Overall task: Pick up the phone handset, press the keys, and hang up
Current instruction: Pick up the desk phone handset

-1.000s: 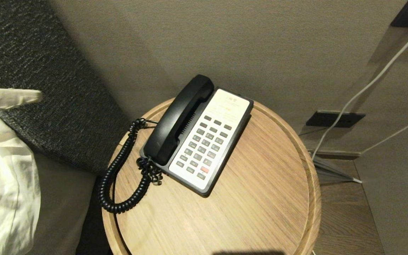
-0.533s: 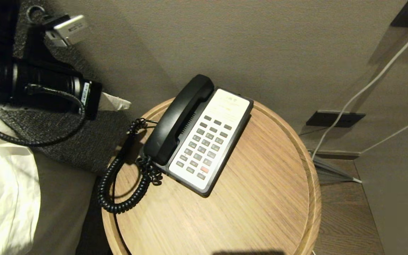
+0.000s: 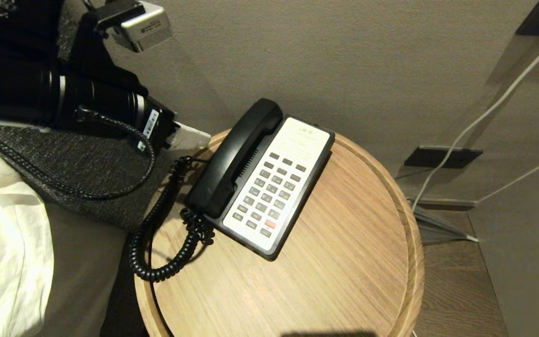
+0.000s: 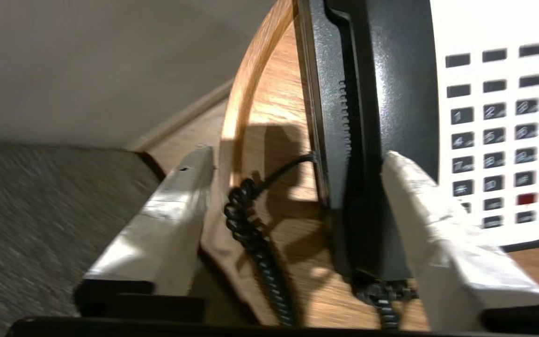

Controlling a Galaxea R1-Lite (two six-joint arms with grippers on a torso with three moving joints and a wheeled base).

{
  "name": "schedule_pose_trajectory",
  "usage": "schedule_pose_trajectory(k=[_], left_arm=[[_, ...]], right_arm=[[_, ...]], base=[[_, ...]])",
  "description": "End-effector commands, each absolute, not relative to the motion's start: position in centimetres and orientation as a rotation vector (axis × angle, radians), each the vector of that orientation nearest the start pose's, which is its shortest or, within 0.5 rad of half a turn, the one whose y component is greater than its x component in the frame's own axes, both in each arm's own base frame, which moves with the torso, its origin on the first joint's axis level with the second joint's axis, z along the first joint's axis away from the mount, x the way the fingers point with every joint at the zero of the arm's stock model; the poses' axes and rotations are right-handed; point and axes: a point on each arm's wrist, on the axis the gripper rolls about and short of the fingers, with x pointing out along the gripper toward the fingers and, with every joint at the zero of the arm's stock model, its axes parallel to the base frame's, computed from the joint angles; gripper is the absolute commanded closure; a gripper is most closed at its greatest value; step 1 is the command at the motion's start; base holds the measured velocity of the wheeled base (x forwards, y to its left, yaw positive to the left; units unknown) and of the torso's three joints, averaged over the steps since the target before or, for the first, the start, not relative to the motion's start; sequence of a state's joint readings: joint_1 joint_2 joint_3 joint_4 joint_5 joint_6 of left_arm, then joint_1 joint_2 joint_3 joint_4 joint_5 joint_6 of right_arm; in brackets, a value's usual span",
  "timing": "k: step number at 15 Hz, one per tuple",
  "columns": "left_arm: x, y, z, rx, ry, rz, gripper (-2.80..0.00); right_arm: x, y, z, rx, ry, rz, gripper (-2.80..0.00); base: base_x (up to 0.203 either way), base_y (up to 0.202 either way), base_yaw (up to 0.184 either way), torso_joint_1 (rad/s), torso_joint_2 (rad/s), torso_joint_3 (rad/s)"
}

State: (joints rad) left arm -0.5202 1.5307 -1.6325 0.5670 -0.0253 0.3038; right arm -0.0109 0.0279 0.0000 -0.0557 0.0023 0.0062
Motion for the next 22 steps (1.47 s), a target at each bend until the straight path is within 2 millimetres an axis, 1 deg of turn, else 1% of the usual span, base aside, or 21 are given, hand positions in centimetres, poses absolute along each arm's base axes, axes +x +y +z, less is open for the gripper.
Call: schedule_pose_trajectory(k=[1,3,5,8,9,16,22], left_arm=[[21.2,-13.1,34.5,0.447,0.367,-0.627,-2.80],[20.8,-14.0,34.2,0.463,0.379,-0.653,-2.80],[21.1,-14.5,33.8,0.452,0.408,-0.661,-2.80],[21.0,-15.6,33.8,0.351,0.444,-0.669,-2.80],[21.2,-15.8,33.7,0.344,0.451,-0.667,-2.80],[22.6,-16.8,32.5,0.354,0.488,-0.666,-2.80],[22.9,-17.0,32.1,0.361,0.500,-0.666,-2.80]], right_arm=[[-1.9,0.0,7.6,0.006,-0.009,-0.008,0.00],[-1.9,0.0,7.6,0.006,-0.009,-0.008,0.00],[-1.9,0.0,7.6,0.006,-0.009,-0.008,0.00],[-1.9,0.0,7.6,0.006,-0.009,-0.008,0.00],[-1.9,0.0,7.6,0.006,-0.009,-0.008,0.00],[-1.9,0.0,7.6,0.006,-0.009,-0.008,0.00],[-1.9,0.0,7.6,0.006,-0.009,-0.008,0.00]], base=[[0.000,0.000,0.000,0.000,0.00,0.000],[0.000,0.000,0.000,0.000,0.00,0.000],[0.000,0.000,0.000,0.000,0.00,0.000],[0.000,0.000,0.000,0.000,0.00,0.000],[0.000,0.000,0.000,0.000,0.00,0.000],[0.000,0.000,0.000,0.000,0.00,0.000],[0.000,0.000,0.000,0.000,0.00,0.000]])
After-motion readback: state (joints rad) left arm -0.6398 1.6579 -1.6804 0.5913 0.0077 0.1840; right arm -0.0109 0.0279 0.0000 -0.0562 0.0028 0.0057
